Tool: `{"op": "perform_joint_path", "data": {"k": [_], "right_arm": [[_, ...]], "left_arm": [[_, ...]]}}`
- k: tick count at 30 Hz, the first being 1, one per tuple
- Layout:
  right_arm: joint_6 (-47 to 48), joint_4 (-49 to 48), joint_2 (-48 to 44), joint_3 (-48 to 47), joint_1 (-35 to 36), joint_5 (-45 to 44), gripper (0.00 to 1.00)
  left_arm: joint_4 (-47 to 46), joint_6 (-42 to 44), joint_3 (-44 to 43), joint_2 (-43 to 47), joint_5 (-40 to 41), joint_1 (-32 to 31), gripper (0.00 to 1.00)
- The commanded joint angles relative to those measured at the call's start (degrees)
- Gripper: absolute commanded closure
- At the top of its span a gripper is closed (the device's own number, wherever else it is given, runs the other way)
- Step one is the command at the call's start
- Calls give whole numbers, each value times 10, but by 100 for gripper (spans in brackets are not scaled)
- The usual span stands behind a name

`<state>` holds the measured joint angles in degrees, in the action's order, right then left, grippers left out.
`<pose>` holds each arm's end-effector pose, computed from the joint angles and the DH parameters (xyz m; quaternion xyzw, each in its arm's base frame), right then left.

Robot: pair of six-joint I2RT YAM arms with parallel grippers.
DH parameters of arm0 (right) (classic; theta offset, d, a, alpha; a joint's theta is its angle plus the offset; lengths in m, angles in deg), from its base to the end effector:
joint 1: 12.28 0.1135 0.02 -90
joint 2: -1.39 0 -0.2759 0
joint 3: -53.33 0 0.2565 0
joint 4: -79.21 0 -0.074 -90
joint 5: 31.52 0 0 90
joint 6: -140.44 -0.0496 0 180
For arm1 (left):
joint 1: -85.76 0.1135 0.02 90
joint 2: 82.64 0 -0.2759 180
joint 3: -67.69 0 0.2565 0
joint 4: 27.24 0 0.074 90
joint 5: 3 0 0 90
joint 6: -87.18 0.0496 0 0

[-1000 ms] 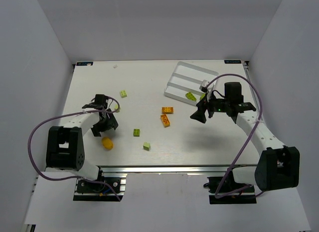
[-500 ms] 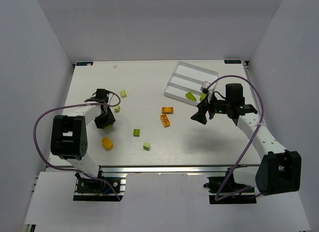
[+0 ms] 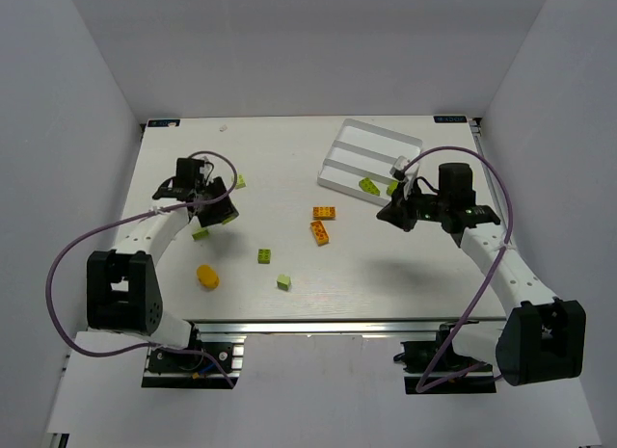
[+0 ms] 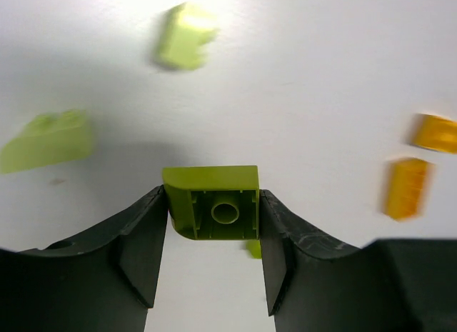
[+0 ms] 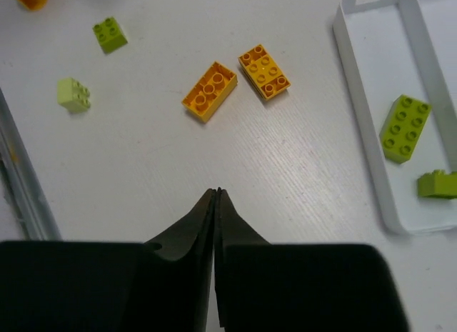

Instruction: Sort the legos into containers by color

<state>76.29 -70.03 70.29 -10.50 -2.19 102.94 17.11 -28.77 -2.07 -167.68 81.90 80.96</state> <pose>0.2547 0.0806 0.2842 -0.4181 0.7308 0.2759 0.4637 0.3045 -0.0300 0.2143 -0.1655 0.9499 -0.1108 0.2409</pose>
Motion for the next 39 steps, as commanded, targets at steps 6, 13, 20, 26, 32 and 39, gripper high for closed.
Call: {"op": "perform_joint_path", "data": {"k": [6, 13, 20, 26, 32, 39], "right_arm": [[-127, -92, -22, 8, -2, -119, 100], [-156, -91, -26, -1, -3, -152, 87], [-158, -92, -45, 16, -4, -163, 81], [-156, -94, -61, 34, -4, -166, 78], [-139, -88, -57, 38, -5, -147, 62], [-134, -77, -53, 42, -4, -136, 61]], "left_arm": [[-107, -47, -164, -79, -222, -68, 92], [-118, -86, -388, -274, -219, -158, 92], [-17, -88, -635, -456, -156, -230, 90], [-10, -96, -667, -500, -94, -261, 75], [1, -98, -712, -530, -88, -268, 36], [-6, -110, -730, -541, -85, -268, 34]]}}
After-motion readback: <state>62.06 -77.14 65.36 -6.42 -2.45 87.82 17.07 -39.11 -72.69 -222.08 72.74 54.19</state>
